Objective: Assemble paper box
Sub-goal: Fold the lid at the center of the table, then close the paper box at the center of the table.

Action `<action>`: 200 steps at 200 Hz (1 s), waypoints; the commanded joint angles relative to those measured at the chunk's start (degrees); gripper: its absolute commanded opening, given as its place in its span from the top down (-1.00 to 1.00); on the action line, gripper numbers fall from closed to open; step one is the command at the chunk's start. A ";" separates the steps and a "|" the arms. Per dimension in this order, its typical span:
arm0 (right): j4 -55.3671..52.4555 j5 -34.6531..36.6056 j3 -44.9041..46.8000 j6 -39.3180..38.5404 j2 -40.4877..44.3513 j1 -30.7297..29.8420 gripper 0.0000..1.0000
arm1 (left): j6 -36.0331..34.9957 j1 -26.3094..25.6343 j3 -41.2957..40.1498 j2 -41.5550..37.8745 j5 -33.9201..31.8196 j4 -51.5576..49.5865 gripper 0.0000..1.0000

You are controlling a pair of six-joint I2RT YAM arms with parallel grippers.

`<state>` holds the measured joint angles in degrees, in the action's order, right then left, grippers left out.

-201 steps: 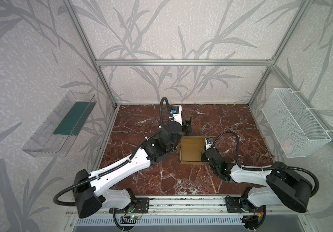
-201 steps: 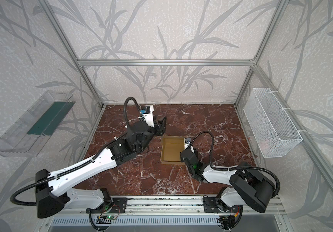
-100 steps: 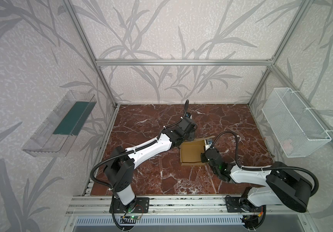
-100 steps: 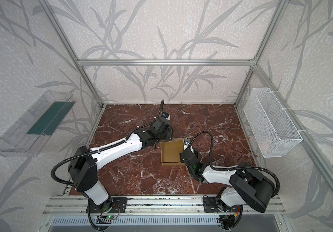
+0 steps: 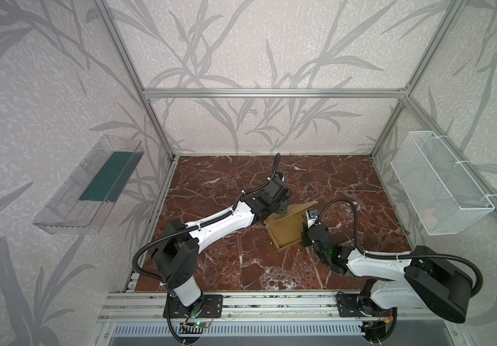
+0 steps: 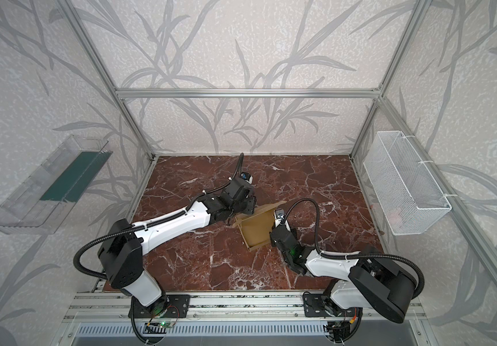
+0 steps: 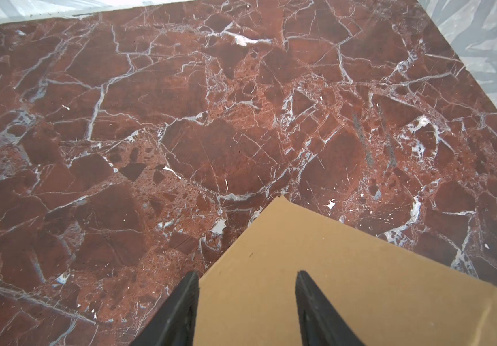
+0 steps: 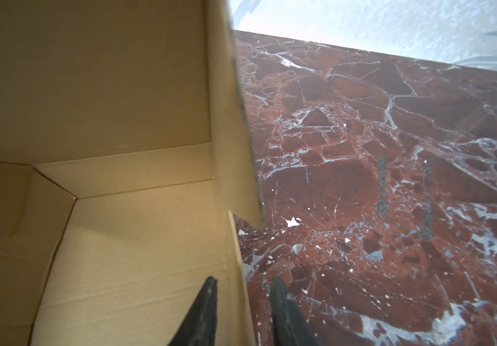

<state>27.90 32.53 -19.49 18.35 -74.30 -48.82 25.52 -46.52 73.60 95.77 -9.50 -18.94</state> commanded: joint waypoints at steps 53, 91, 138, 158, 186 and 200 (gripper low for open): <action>-14.69 2.40 1.73 3.76 18.94 -0.51 0.06 | 0.16 0.12 -1.46 -1.33 1.72 0.74 -0.05; -24.38 2.10 1.77 5.09 30.66 -0.49 0.03 | 1.58 0.11 -3.74 -1.57 2.75 2.74 -0.04; -34.26 -0.60 -2.78 7.19 38.61 -0.56 0.02 | 2.27 -0.93 -6.28 -2.39 3.11 4.03 0.00; -37.17 -3.57 -6.59 8.75 36.97 -0.52 0.01 | 2.40 -1.88 -7.80 -2.55 2.08 4.52 0.00; -39.85 -7.40 -10.70 11.84 35.60 -0.99 0.02 | 3.73 -2.60 -10.45 -2.59 1.77 4.92 0.00; -39.57 -9.22 -11.67 13.20 35.30 -1.19 0.02 | 4.72 -2.87 -12.23 -2.86 1.57 6.28 0.00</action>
<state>-8.73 27.44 -28.36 28.01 -38.79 -49.32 27.88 -48.86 63.96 94.89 -6.55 -14.15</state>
